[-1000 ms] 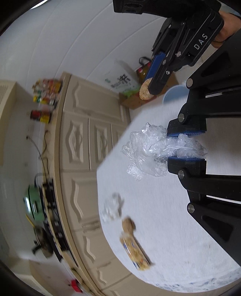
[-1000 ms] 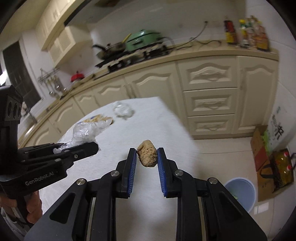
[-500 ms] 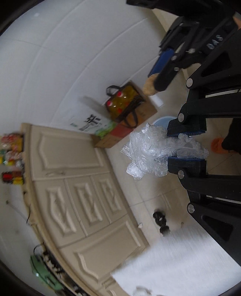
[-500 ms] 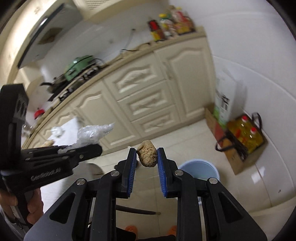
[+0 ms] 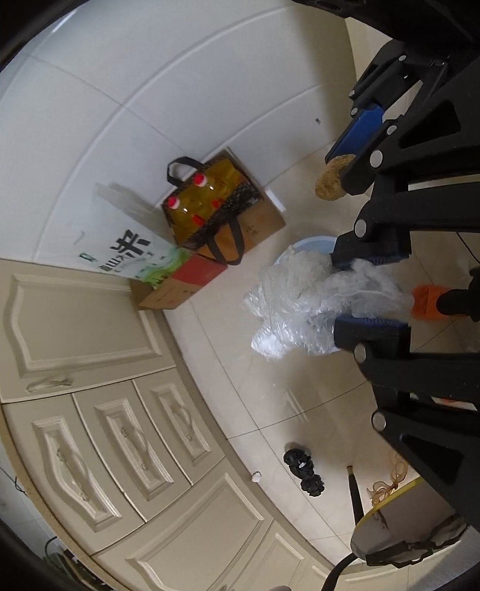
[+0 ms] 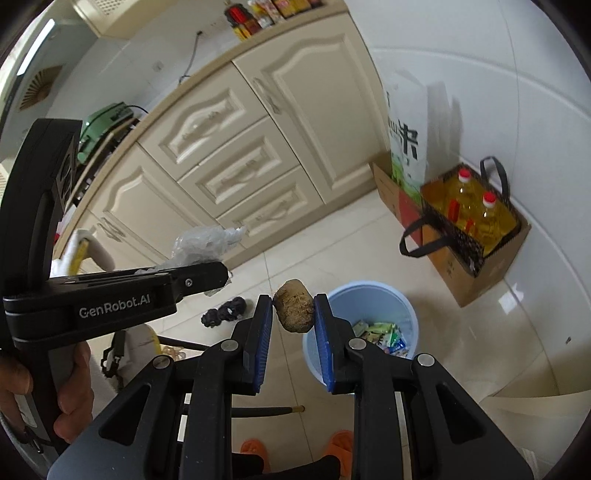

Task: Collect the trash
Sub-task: 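Carry the plastic film and brown lump to the bin while opening both tools, then grasp the bread snack package with the left tool while the right grasps a clear bag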

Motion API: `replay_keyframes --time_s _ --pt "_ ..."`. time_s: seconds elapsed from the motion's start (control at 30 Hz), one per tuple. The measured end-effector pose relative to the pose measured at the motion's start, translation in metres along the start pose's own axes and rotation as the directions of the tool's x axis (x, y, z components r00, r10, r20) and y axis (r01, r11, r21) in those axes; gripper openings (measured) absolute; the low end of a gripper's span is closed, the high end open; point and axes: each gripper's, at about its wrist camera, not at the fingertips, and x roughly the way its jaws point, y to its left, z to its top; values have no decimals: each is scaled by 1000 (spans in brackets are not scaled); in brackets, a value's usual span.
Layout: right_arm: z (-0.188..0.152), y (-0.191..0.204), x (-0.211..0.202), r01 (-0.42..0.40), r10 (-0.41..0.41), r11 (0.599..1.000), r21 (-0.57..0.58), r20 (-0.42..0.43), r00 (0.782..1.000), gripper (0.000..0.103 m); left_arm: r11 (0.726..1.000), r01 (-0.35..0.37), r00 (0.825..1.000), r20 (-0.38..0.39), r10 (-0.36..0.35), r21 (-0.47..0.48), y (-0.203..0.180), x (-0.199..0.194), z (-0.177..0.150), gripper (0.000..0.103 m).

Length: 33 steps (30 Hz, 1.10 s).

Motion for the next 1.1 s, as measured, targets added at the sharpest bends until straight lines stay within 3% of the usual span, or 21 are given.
replay_keyframes --time_s 0.03,0.1,0.13,0.33,0.63,0.77,0.93,1.1 --pt "0 -3 4 4 -4 1000 6 -4 1000 23 1000 0 1000 -9 0 -1 0 9 4 37" --pt "0 -8 12 7 -7 1000 18 -13 1000 23 1000 -16 1000 -20 16 -4 1 22 9 66" --pt "0 -10 16 9 -8 1000 22 -16 1000 23 1000 -29 999 -15 29 -3 2 26 11 68" --pt "2 -15 34 8 -7 999 38 -27 1000 23 997 -73 997 -4 73 5 -1 32 5 68" --pt "13 -2 44 17 -17 1000 19 3 1000 26 997 -71 995 63 73 -43 4 -11 -18 69" --pt "16 7 36 31 -31 999 15 23 999 45 997 -68 993 89 72 -45 2 -30 -29 70" --pt "13 22 10 22 -22 1000 8 46 999 50 997 -62 991 119 67 -45 6 -65 -46 70" --pt "11 51 -30 16 -14 999 -31 89 996 64 997 -44 981 188 54 -58 18 -124 -74 70"
